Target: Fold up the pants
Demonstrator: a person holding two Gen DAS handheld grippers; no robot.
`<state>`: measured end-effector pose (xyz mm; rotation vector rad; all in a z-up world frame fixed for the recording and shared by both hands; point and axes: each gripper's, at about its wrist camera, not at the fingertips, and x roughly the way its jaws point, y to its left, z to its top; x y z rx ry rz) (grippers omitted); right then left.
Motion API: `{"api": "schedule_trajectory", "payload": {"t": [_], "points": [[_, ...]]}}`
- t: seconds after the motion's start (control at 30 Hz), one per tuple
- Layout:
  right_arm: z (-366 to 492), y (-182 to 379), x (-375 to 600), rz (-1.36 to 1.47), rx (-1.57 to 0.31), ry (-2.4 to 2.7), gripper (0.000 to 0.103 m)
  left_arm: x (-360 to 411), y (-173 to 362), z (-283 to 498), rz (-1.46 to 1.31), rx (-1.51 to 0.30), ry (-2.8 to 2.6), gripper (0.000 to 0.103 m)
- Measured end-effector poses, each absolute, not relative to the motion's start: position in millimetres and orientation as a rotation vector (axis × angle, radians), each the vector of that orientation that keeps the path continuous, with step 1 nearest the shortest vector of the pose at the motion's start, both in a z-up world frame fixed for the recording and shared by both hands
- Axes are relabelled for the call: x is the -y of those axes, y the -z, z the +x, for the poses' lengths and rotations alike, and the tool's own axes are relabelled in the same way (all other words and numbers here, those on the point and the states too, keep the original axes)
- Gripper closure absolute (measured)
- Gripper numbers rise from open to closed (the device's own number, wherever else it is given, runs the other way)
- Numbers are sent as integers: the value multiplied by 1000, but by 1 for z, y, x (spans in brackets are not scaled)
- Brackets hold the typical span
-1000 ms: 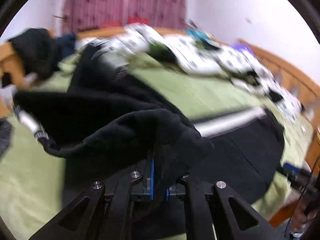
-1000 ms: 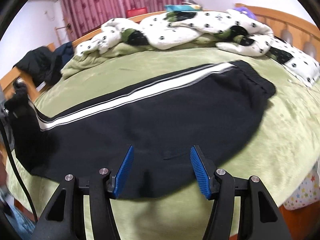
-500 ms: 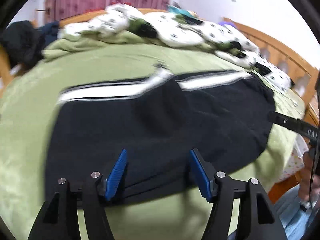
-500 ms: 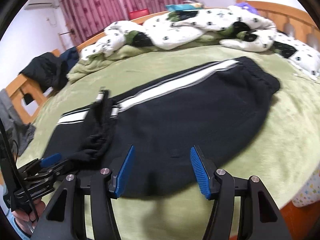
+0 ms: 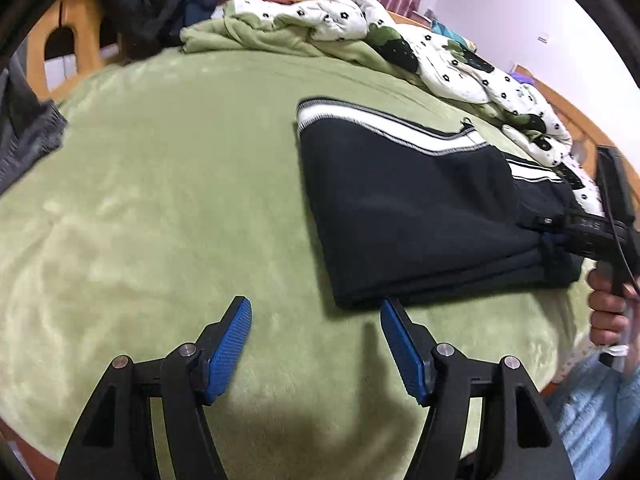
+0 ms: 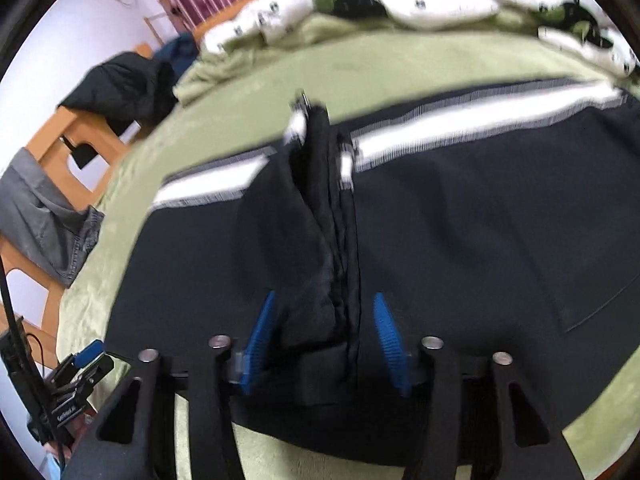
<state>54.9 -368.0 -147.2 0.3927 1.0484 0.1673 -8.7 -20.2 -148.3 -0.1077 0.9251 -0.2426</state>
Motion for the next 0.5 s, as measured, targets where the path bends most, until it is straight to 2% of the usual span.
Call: {"api": "schedule_trajectory", "payload": {"t": [0.37,0.43,0.5], "points": [[59,159,366,447,-1045,-171,57,35,155,1,-103,-863,212,38],[60,160,363,435,-1046,-165,63,37,156,1,-99,-855,209,38],[59,158,364,436,-1039,-180,75,38,156,-1,-102,-848,208,38]]}}
